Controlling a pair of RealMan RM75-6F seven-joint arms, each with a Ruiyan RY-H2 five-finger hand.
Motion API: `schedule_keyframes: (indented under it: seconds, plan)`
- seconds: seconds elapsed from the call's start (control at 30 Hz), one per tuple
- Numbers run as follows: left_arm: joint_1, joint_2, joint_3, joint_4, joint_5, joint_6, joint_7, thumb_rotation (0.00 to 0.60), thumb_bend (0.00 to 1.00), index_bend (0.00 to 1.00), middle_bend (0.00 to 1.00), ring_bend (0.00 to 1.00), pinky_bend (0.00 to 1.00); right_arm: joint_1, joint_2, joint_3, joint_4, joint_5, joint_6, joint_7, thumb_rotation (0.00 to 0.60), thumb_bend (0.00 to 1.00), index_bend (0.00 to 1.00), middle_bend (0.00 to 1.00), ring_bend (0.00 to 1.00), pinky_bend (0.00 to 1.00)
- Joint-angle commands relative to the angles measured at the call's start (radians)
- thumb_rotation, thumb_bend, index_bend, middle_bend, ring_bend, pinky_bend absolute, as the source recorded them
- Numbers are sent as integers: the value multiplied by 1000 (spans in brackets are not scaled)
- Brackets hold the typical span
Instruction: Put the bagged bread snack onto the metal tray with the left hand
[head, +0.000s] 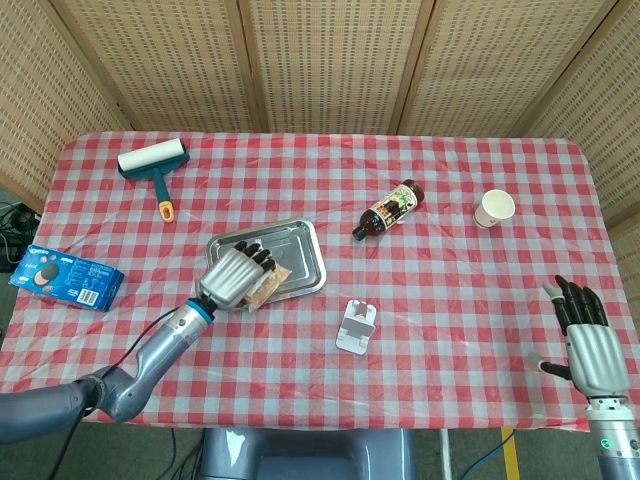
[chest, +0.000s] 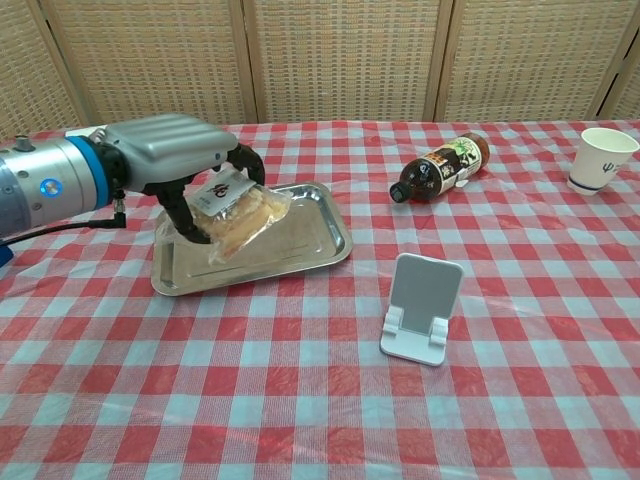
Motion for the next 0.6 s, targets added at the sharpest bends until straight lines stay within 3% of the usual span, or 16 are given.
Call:
schedule_keyframes:
  seconds: [0.03, 0.13, 0.23, 0.37, 0.6]
  plan:
    - [-41, -43, -28, 76, -41, -27, -15, 600, 399, 485, 205, 200, 249, 4, -2, 3, 8, 8, -10, 7, 600, 53, 0, 0, 0, 0]
    - [-66, -72, -43, 134, -67, -45, -25, 600, 399, 408, 145, 124, 194, 7, -4, 4, 14, 13, -17, 12, 600, 53, 0, 0, 0, 0]
    - [-84, -98, -47, 179, -84, -48, -34, 600, 379, 198, 12, 2, 17, 10, -5, 5, 20, 18, -25, 16, 600, 53, 0, 0, 0, 0]
    - [-93, -103, -41, 194, -128, -61, -19, 600, 242, 13, 0, 0, 0, 12, -8, 5, 25, 21, -29, 16, 600, 53, 0, 0, 0, 0]
    - [-73, -65, -20, 139, -144, -20, -19, 600, 179, 0, 0, 0, 0, 13, -13, 0, 23, 9, -21, 3, 600, 53, 0, 0, 0, 0]
